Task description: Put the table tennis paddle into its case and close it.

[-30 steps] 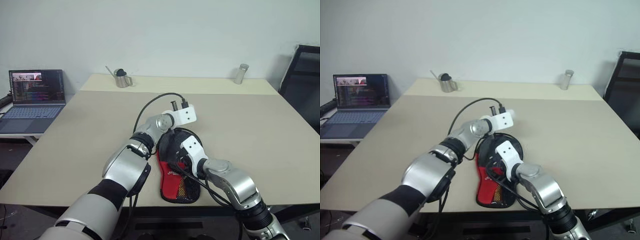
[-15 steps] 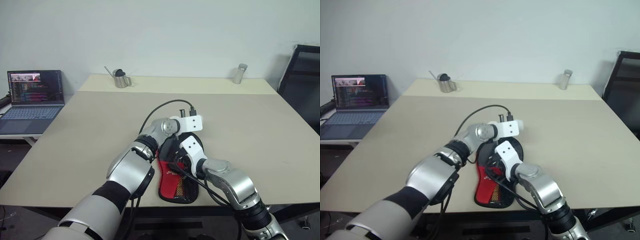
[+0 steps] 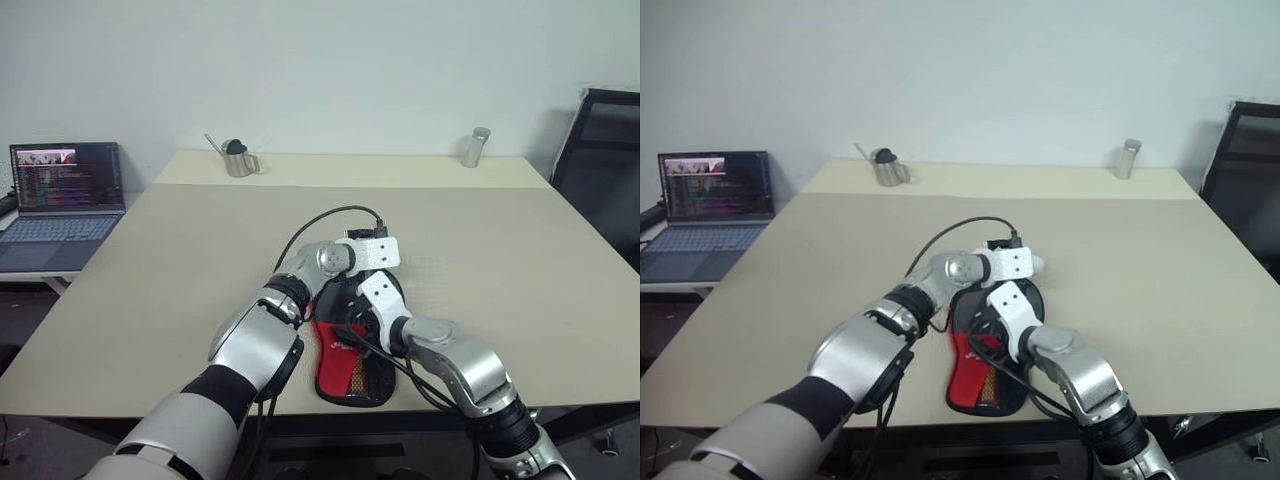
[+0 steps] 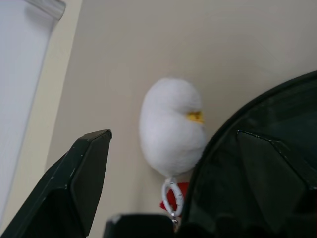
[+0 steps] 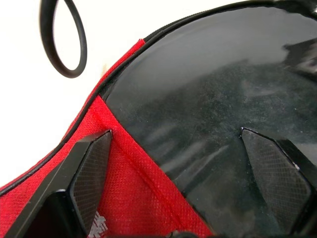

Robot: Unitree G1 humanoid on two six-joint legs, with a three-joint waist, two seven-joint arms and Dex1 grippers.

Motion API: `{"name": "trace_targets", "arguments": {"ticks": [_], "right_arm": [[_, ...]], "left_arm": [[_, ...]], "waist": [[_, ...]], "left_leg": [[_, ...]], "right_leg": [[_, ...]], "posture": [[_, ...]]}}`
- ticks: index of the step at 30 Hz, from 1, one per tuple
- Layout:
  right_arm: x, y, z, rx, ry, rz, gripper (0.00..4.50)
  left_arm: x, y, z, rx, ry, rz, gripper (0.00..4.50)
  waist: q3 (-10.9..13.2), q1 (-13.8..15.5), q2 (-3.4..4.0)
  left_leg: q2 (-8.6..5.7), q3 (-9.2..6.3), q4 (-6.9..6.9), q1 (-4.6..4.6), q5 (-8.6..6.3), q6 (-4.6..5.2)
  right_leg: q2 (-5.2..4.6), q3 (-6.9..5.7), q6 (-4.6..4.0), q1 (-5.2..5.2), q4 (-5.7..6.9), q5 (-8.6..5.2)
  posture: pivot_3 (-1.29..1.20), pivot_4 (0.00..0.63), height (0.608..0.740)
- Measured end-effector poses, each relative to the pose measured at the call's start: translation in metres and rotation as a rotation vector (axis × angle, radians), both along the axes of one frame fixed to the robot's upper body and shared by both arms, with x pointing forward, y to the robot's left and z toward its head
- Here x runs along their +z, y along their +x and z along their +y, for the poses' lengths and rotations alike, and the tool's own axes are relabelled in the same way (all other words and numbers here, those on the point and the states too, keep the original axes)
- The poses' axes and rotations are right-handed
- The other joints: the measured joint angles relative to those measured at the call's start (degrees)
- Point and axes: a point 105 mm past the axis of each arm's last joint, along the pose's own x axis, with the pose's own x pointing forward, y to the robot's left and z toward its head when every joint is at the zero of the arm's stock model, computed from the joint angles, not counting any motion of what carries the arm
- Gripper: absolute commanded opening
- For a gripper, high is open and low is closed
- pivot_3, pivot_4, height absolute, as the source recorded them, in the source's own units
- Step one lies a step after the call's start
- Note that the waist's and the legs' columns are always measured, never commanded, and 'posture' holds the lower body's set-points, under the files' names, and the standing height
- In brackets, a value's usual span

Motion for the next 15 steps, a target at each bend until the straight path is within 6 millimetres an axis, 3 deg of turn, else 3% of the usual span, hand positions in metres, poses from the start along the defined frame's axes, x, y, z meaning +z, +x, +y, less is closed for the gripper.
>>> {"name": "trace_targets", "arguments": {"ticks": [8, 15], "right_arm": [[0.007, -0.004, 0.000, 0.029, 0.051, 0.033, 4.50], [0.023, -0.026, 0.002, 0.127, 0.131, 0.115, 4.50]], "left_arm": [[0.015, -0.003, 0.026, -0.045, -0.189, 0.072, 4.48], [0.020, -0.006, 0.077, -0.023, -0.327, 0.137, 4.48]], "waist": [[-0.01, -0.09, 0.01], [0.02, 0.06, 0.05]], "left_leg": [[0.05, 0.02, -0.01, 0.01, 0.00, 0.00], [-0.01, 0.00, -0.05, -0.08, -0.01, 0.00]], "right_leg": [[0.02, 0.01, -0.01, -0.02, 0.00, 0.00], [0.06, -0.03, -0.02, -0.08, -0.03, 0.00]], "posture": [[0.00, 0.150, 0.740], [0.00, 0.150, 0.740]]}}
